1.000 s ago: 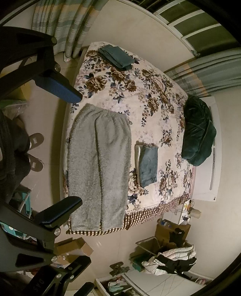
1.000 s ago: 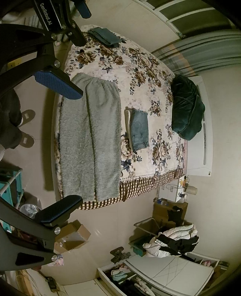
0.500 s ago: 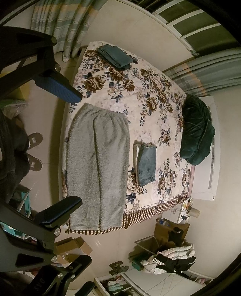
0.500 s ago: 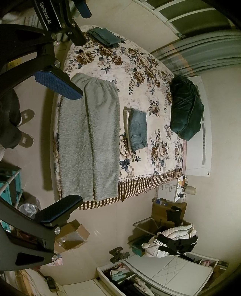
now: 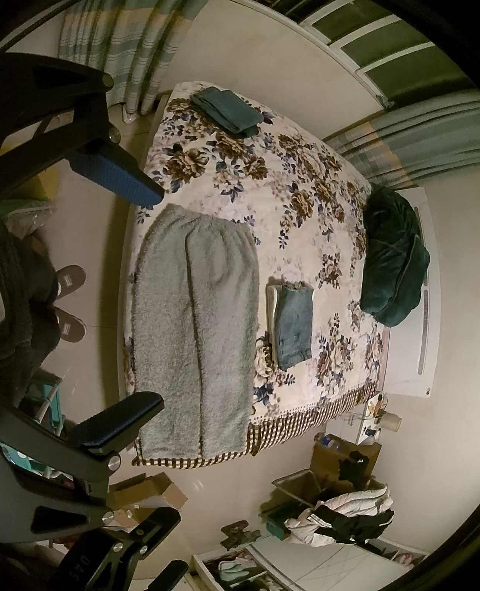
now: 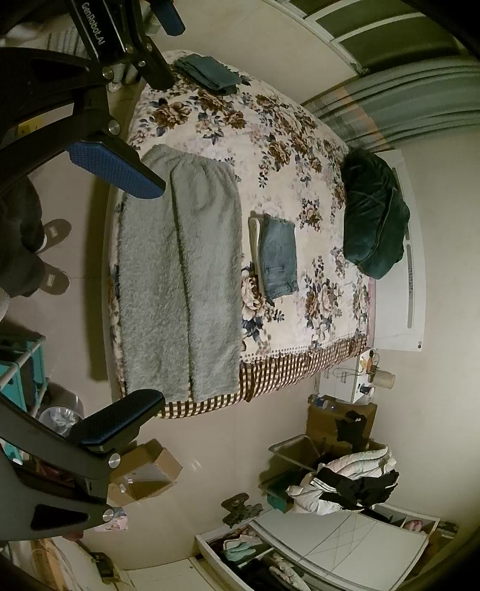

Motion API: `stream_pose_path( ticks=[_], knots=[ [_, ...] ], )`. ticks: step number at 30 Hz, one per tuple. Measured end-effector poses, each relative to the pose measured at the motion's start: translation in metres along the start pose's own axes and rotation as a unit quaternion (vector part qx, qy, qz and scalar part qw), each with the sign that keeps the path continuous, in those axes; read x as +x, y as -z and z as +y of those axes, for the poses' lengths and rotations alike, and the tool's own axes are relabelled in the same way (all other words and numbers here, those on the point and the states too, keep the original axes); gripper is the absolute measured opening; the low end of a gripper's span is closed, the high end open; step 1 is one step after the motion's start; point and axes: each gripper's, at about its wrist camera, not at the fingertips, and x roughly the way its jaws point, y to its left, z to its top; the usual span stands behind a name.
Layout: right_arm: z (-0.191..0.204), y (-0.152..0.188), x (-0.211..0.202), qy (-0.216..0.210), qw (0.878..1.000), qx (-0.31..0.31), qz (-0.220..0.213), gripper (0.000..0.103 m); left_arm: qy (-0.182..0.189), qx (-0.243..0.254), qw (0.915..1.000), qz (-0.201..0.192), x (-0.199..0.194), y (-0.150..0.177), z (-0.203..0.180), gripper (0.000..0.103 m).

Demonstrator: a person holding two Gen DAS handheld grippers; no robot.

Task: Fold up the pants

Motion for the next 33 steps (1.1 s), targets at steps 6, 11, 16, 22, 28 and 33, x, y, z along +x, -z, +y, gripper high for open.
stream_pose_path(
  ticks=[6,11,16,22,28,33],
  knots=[
    [-0.011,0.001,0.010,-0.002,1.000,0.001,0.005,0.103,0.001,-0.001,1.0000,0.002,0.004,0.001,-0.006,0.103],
    [-0.032,0.012,0.039,-0.007,1.000,0.013,0.009,0.103,-0.013,-0.011,0.9997,-0.016,0.014,-0.002,-0.012,0.103],
    [-0.061,0.000,0.085,-0.006,0.999,0.037,0.009,0.103,-0.028,-0.023,0.9993,-0.015,0.058,-0.024,-0.020,0.103],
    [-0.094,-0.034,0.184,0.017,0.997,0.072,0.024,0.103,-0.061,-0.052,0.9967,0.013,0.145,-0.060,-0.014,0.103],
    [-0.127,-0.080,0.330,0.028,0.987,0.138,0.078,0.103,-0.073,-0.093,0.9887,0.092,0.270,-0.108,0.002,0.103],
    [-0.150,-0.105,0.479,0.055,0.972,0.190,0.130,0.103,-0.085,-0.144,0.9728,0.160,0.390,-0.140,0.023,0.103]
  ],
)
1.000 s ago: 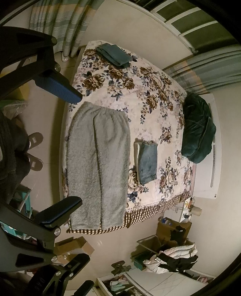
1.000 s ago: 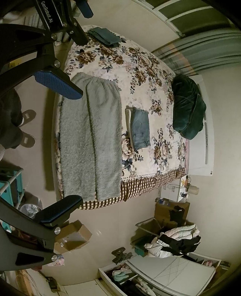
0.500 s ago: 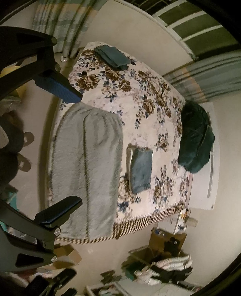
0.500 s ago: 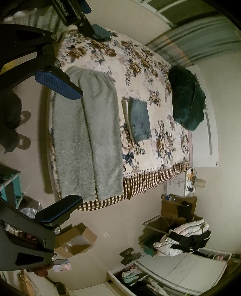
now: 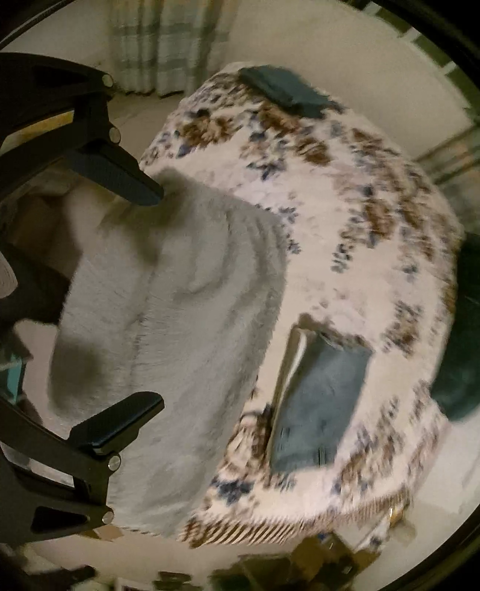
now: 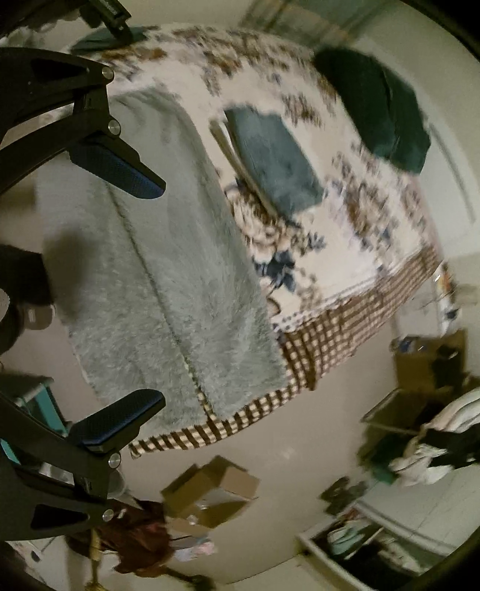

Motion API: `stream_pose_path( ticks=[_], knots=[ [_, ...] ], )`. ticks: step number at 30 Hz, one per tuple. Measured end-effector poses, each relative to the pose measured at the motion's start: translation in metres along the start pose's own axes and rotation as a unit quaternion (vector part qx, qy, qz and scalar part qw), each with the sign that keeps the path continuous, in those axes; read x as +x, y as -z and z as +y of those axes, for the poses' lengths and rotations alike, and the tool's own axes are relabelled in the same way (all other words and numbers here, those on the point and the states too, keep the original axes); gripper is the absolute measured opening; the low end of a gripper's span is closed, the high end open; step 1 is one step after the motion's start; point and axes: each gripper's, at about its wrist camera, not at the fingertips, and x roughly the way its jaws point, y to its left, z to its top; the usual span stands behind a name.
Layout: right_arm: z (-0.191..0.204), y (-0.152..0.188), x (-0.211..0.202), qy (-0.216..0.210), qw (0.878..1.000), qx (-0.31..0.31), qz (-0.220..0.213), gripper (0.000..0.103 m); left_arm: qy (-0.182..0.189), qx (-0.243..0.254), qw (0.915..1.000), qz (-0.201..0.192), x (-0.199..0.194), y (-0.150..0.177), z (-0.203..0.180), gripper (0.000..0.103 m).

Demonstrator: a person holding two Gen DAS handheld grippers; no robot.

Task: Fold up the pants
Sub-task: 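Lower both grippers onto the grey blanket edge and close on it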

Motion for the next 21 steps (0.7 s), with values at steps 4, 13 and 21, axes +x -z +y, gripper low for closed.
stream_pose_path(
  ticks=[4,13,21],
  knots=[
    [0.014,-0.042,0.098,0.036,0.999,0.013,0.032,0.103,-0.015,-0.047,0.9975,0.050,0.087,-0.053,-0.008,0.103],
    [0.033,-0.106,0.288,0.069,0.989,0.079,0.103,0.103,-0.025,-0.205,0.9667,0.152,0.260,-0.136,0.015,0.103],
    [0.018,-0.123,0.371,0.083,0.978,0.129,0.138,0.103,-0.057,-0.261,0.9505,0.159,0.325,-0.161,0.030,0.078]
  ],
)
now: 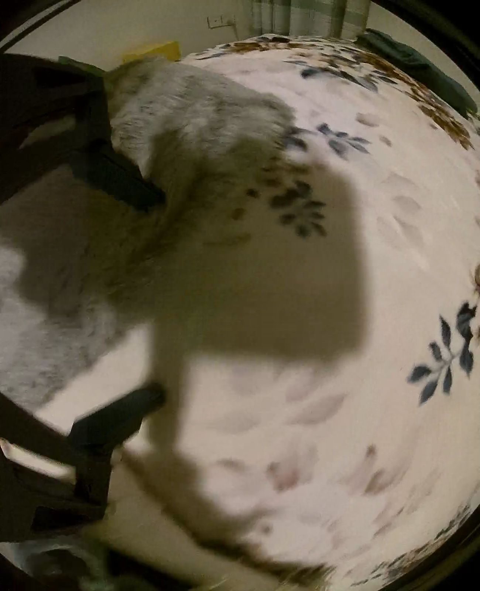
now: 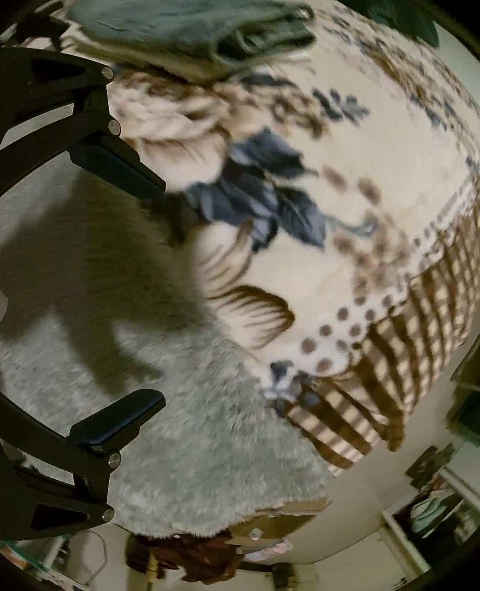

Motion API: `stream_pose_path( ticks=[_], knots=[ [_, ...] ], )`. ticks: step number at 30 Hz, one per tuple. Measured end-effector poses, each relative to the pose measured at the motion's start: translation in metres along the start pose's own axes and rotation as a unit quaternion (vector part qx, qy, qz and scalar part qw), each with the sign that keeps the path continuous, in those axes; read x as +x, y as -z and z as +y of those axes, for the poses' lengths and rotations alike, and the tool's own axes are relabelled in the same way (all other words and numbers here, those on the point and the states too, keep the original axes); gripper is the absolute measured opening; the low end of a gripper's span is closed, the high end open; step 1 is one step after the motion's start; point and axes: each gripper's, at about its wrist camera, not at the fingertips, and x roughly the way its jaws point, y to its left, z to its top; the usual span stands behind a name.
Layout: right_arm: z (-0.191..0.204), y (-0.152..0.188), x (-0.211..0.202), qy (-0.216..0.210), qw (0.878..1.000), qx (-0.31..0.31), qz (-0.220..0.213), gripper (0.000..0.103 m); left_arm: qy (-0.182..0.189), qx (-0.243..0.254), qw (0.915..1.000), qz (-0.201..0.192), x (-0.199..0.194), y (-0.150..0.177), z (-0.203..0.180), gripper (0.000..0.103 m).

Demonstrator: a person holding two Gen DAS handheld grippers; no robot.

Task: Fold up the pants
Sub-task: 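Lower both grippers onto the grey blanket edge and close on it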

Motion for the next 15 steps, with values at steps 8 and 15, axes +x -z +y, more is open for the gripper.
stream_pose_path(
  ticks=[8,15],
  knots=[
    [-0.010,-0.011,0.037,-0.037,0.997,0.059,0.040,0.037,0.032,0.043,0.9954,-0.079,-0.049,0.051,0.027,0.006],
    [-0.036,0.014,-0.015,-0.083,0.995,0.044,-0.017,0.007,0.092,0.062,0.9857,-0.127,-0.117,0.117,0.066,0.004]
  ],
)
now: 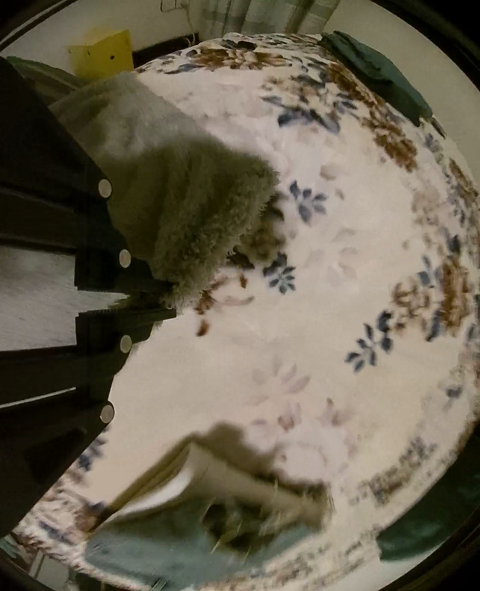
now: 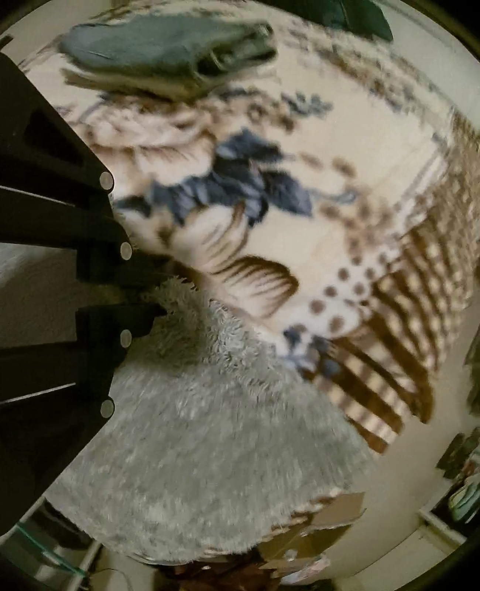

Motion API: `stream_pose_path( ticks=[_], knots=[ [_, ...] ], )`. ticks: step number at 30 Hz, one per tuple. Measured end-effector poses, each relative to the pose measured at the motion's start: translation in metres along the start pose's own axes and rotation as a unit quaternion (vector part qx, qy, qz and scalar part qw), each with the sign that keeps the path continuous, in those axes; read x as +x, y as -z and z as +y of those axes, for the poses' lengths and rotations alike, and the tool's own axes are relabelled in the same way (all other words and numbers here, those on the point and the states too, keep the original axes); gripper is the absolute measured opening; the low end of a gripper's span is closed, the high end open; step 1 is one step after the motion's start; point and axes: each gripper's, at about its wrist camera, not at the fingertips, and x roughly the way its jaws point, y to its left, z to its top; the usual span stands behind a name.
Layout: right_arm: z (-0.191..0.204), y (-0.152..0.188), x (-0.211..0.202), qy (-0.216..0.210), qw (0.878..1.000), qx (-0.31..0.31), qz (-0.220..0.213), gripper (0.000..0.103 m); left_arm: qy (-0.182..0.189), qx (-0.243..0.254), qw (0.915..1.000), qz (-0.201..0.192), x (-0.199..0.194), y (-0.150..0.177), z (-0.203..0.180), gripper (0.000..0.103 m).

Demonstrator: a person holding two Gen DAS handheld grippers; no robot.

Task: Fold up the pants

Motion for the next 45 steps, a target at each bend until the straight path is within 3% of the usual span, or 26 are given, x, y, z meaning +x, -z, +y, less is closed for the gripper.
stream_pose_path(
  ticks=[2,4,6,11,19,23,26,27,29,30,31,32,33,34,38,42,43,44,45],
  knots=[
    [-0.013,0.016,-0.030,-0.017,1.000,-0.012,-0.011,0.007,0.023,0.004,0.9996,-0.015,-0.029,0.015,0.009,0.004],
    [-0.032,0.026,-0.053,-0.031,0.999,-0.016,-0.017,0.007,0.041,0.008,0.9987,-0.027,-0.026,0.004,0.044,0.004],
    [-0.060,0.042,-0.078,-0.041,0.999,-0.022,-0.022,0.007,0.051,0.006,0.9981,-0.033,-0.036,0.017,0.071,0.004],
    [-0.146,0.089,-0.115,-0.034,0.999,-0.037,-0.006,0.007,0.045,-0.009,0.9989,-0.011,-0.046,0.080,0.142,0.004],
    [-0.226,0.167,-0.071,0.035,0.995,-0.071,0.066,0.006,-0.029,-0.024,0.9981,0.050,0.027,0.164,0.214,0.004],
    [-0.240,0.182,-0.041,0.057,0.991,-0.082,0.088,0.006,-0.049,-0.031,0.9952,0.079,0.071,0.179,0.225,0.005],
    [-0.246,0.187,-0.024,0.067,0.988,-0.089,0.108,0.007,-0.060,-0.024,0.9946,0.081,0.080,0.186,0.225,0.009],
    [-0.250,0.187,-0.018,0.060,0.986,-0.092,0.126,0.011,-0.061,-0.019,0.9948,0.079,0.077,0.186,0.224,0.009],
    [-0.255,0.186,-0.017,0.044,0.984,-0.086,0.146,0.030,-0.048,-0.020,0.9965,0.066,0.065,0.189,0.225,0.010],
    [-0.262,0.185,-0.023,0.023,0.985,-0.079,0.149,0.046,-0.045,-0.020,0.9973,0.054,0.057,0.191,0.226,0.016],
    [-0.263,0.181,-0.029,0.009,0.987,-0.073,0.143,0.058,-0.048,-0.016,0.9978,0.043,0.048,0.191,0.225,0.035],
    [-0.268,0.179,-0.039,-0.003,0.989,-0.067,0.128,0.062,-0.049,-0.011,0.9982,0.033,0.042,0.190,0.224,0.051],
    [-0.272,0.176,-0.050,-0.009,0.992,-0.065,0.107,0.071,-0.054,-0.005,0.9983,0.023,0.035,0.188,0.221,0.086],
    [-0.275,0.172,-0.062,-0.013,0.994,-0.066,0.082,0.078,-0.062,-0.001,0.9981,0.009,0.029,0.187,0.218,0.097],
    [-0.260,0.148,-0.075,-0.014,0.996,-0.089,0.001,0.089,-0.076,0.031,0.9964,-0.022,0.021,0.187,0.194,0.097],
    [-0.229,0.119,-0.040,0.000,0.994,-0.103,-0.041,0.089,-0.072,0.054,0.9958,-0.017,0.031,0.192,0.165,0.097],
    [-0.227,0.113,-0.033,-0.001,0.994,-0.104,-0.040,0.083,-0.070,0.067,0.9951,-0.018,0.031,0.195,0.157,0.097],
    [-0.230,0.113,-0.029,-0.001,0.994,-0.096,-0.043,0.071,-0.070,0.080,0.9942,-0.019,0.032,0.198,0.147,0.097],
    [-0.244,0.112,-0.031,0.001,0.997,-0.062,-0.055,0.033,-0.068,0.091,0.9934,-0.018,0.032,0.202,0.139,0.097]
  ],
)
